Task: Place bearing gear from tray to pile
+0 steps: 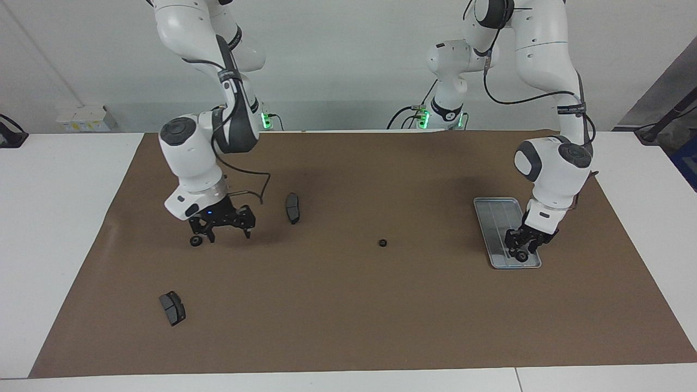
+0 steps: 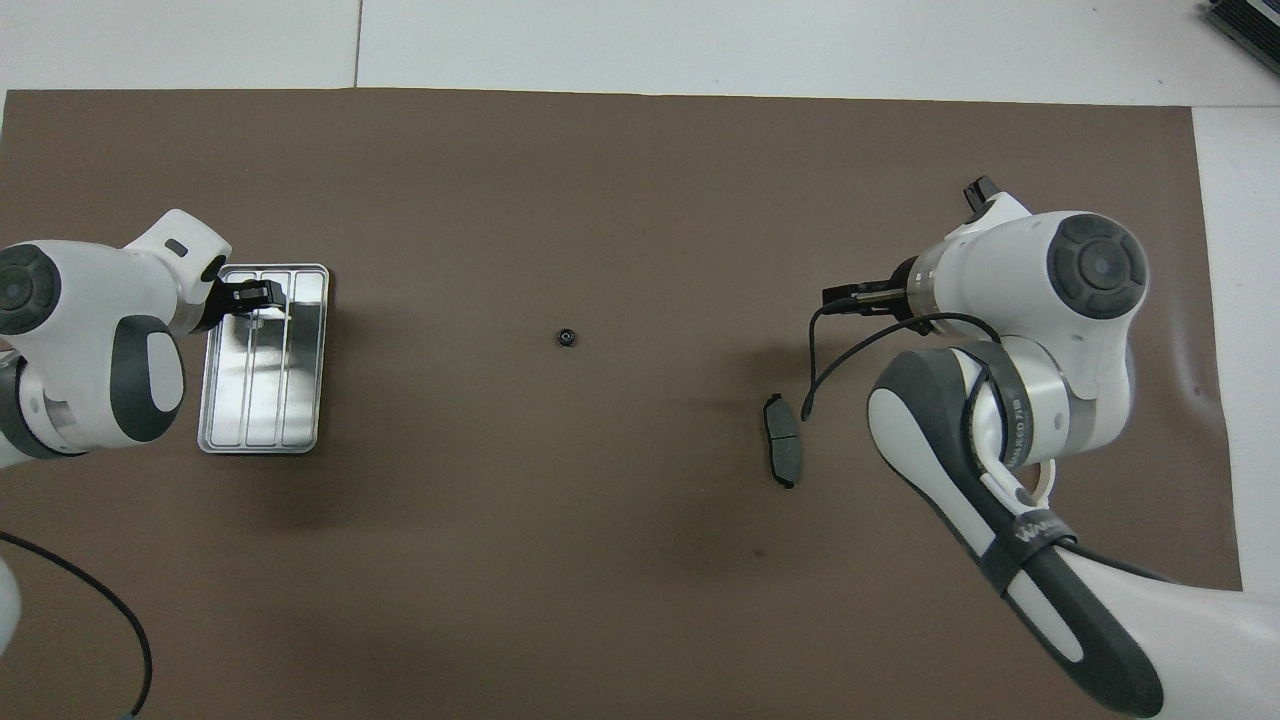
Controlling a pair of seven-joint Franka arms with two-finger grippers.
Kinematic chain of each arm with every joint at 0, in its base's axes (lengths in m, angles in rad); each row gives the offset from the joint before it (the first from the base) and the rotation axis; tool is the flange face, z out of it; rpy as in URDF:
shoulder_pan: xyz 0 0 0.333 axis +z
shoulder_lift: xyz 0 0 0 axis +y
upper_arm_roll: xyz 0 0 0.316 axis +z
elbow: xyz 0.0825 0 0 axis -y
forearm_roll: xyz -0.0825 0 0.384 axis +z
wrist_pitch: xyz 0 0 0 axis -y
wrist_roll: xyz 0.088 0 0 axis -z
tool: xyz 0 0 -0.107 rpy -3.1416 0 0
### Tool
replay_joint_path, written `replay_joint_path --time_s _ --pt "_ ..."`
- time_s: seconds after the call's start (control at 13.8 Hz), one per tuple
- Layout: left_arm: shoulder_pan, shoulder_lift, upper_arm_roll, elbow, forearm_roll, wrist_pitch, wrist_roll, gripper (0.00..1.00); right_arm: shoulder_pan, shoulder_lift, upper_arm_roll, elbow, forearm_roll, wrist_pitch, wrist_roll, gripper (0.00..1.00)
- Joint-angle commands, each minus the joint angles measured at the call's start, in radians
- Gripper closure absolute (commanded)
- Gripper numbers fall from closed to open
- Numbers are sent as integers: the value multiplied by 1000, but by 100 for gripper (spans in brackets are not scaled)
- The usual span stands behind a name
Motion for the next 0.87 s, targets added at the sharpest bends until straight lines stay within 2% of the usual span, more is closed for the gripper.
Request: replay_joint_path --time_s 0.0,0.14,0.29,0.43,0.58,0.79 --pt "15 -5 -10 -23 1 27 15 51 83 87 -5 148 -1 -84 137 0" --pt "15 -5 -10 -24 1 27 14 62 110 112 -1 202 -68 -113 216 0" --pt "15 -3 -10 -14 1 21 14 74 186 163 -3 274 -71 -153 295 4" --pt "9 3 -10 21 1 7 11 88 231 253 -3 424 -74 -229 389 5" --pt "4 9 -12 61 1 -17 6 93 288 328 -3 518 -103 -277 479 9" --pt "-5 24 -12 130 -8 -86 2 94 335 416 -1 619 -125 -271 564 16"
